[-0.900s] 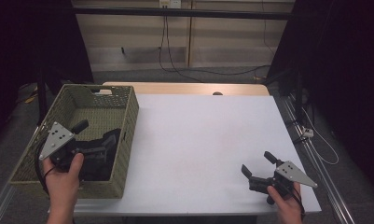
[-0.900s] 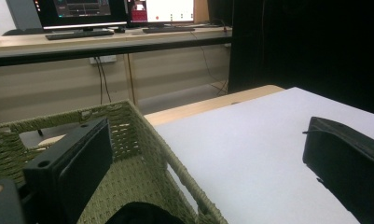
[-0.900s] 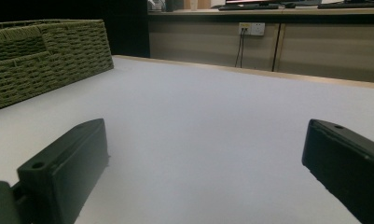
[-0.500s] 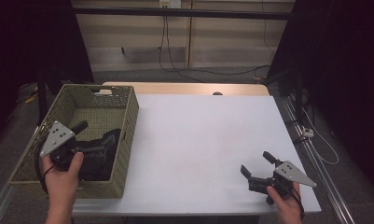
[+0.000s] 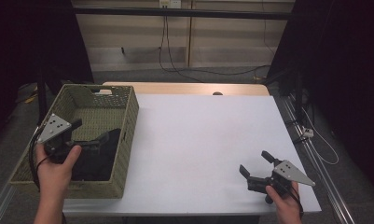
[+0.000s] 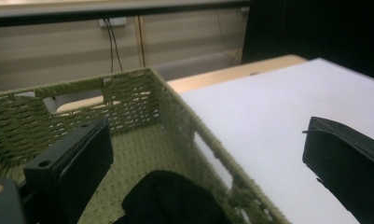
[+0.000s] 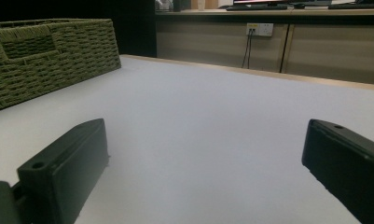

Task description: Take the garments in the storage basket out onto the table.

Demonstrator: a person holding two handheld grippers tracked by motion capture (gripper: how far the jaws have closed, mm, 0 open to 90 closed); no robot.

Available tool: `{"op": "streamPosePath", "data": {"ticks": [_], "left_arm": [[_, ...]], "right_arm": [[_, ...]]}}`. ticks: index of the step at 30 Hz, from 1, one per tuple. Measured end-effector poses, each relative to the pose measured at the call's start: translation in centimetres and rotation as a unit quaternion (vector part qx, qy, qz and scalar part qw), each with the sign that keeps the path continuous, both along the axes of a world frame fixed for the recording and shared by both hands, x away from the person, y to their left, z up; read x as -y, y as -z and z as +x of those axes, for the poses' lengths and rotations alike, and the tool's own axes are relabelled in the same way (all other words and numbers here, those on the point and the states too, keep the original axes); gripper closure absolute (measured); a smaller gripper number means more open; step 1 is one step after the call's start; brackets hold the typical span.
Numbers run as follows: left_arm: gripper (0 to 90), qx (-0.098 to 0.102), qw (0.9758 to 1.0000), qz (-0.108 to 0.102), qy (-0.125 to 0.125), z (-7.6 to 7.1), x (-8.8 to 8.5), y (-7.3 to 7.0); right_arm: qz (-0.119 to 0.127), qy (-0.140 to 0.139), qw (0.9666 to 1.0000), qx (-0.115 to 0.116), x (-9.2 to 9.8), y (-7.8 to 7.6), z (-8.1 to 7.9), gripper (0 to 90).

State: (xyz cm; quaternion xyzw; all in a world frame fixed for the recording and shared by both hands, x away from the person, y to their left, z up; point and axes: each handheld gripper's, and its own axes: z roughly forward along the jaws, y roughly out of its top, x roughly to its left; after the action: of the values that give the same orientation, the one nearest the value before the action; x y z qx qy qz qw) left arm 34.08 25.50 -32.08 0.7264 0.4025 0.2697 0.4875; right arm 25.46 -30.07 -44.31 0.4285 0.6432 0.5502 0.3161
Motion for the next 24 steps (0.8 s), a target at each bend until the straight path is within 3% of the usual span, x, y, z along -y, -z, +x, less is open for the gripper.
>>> {"op": "streamPosePath", "data": {"ticks": [2, 6, 7, 10, 13, 17, 19, 22, 24], "left_arm": [[2.0, -0.014, 0.9998, 0.011, 0.006, 0.6, -0.2, 0.0], [2.2, -0.047, 0.9981, 0.040, 0.007, 1.6, -0.6, -0.1], [2.3, -0.053, 0.9979, 0.038, 0.008, 1.9, -0.7, 0.0], [2.5, -0.066, 0.9961, 0.057, 0.002, 2.5, -1.1, 0.2], [2.7, -0.090, 0.9936, 0.068, 0.007, 3.1, -1.6, 0.7], [3.1, -0.118, 0.9879, 0.098, 0.021, 4.0, -1.6, 1.6], [3.2, -0.129, 0.9861, 0.100, 0.030, 4.3, -1.6, 1.9], [3.2, -0.132, 0.9872, 0.080, 0.039, 4.6, -1.8, 2.4], [3.3, -0.136, 0.9866, 0.075, 0.050, 4.8, -2.1, 2.7]], "right_arm": [[-0.009, -0.007, 0.9999, 0.000, 0.0, 0.1, 0.1, 0.0], [-0.004, -0.003, 1.0000, 0.002, 0.2, 0.0, -0.1, 0.0], [-0.006, -0.003, 1.0000, 0.004, 0.3, -0.1, -0.1, 0.0], [-0.008, -0.003, 1.0000, 0.002, 0.2, 0.0, -0.1, 0.0], [-0.004, -0.005, 1.0000, -0.001, 0.1, 0.0, 0.0, 0.0], [-0.008, -0.006, 0.9999, 0.000, 0.1, 0.0, -0.1, 0.0], [-0.005, -0.006, 1.0000, 0.001, 0.1, 0.0, -0.1, 0.0], [-0.005, -0.006, 1.0000, 0.000, 0.1, 0.0, -0.1, 0.0], [-0.005, -0.006, 1.0000, -0.002, 0.1, 0.0, -0.1, 0.0]]}}
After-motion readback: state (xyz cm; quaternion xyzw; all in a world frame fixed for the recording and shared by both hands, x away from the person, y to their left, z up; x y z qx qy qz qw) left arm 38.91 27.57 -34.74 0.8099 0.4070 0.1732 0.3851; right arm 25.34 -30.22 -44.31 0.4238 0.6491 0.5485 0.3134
